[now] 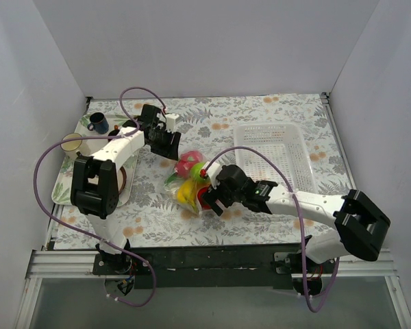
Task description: Open the zip-top bag and remove the fake food
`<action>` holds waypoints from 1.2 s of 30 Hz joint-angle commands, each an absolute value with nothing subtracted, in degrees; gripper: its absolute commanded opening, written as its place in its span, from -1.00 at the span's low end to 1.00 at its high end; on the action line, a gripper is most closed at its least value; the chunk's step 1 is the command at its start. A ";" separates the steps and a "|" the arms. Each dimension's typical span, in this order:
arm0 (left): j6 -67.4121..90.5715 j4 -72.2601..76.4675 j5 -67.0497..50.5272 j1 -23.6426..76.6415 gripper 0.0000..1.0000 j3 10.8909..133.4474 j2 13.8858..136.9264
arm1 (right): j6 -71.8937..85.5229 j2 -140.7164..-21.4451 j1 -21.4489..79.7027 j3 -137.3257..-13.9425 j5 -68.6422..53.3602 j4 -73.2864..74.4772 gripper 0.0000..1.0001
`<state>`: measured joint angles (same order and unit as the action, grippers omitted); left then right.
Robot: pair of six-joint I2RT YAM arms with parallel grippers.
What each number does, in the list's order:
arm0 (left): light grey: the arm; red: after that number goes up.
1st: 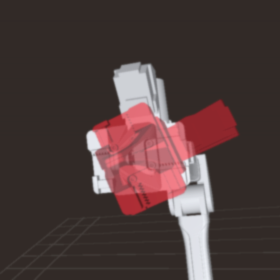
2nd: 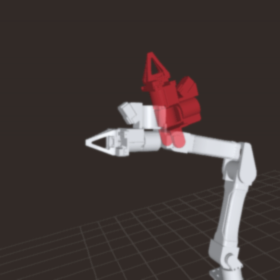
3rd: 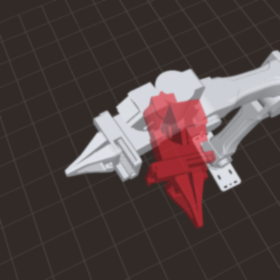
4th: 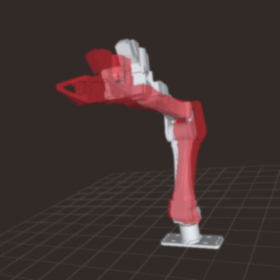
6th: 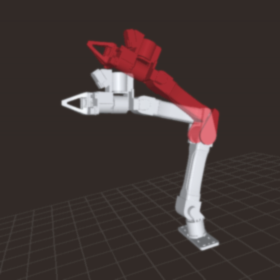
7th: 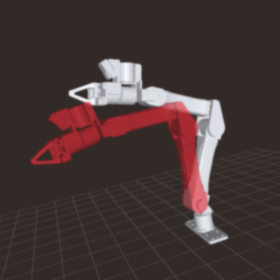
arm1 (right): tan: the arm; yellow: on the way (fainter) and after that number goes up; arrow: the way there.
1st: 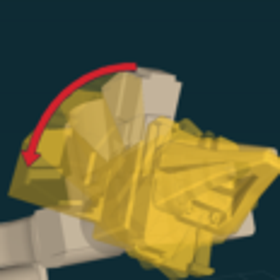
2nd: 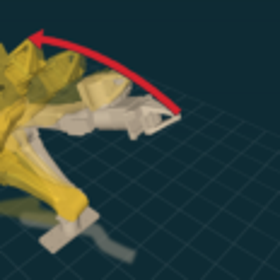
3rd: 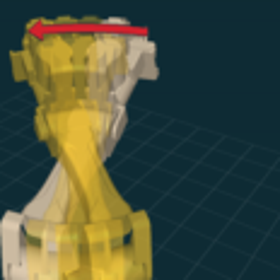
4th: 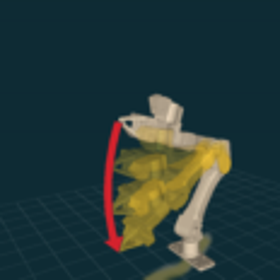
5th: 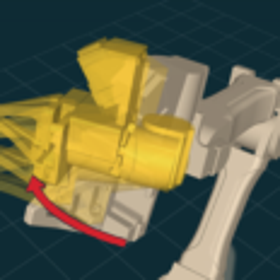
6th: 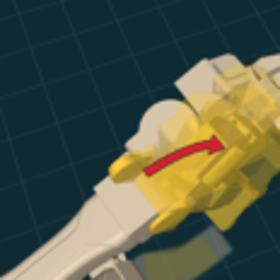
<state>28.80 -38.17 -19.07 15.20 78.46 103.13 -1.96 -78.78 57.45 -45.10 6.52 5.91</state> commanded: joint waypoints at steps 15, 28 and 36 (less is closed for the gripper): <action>27.86 -40.34 -20.48 20.30 -0.03 73.66 101.08 | 0.97 -91.93 57.48 -45.36 4.49 -8.00 0.97; 26.46 -36.65 -16.09 20.13 -0.54 69.26 101.43 | 0.97 -87.30 57.57 -42.45 1.05 -2.74 -0.16; 26.19 -35.95 -14.50 18.46 -0.75 70.14 102.13 | -1.56 -74.19 57.48 -47.19 4.39 6.67 -0.22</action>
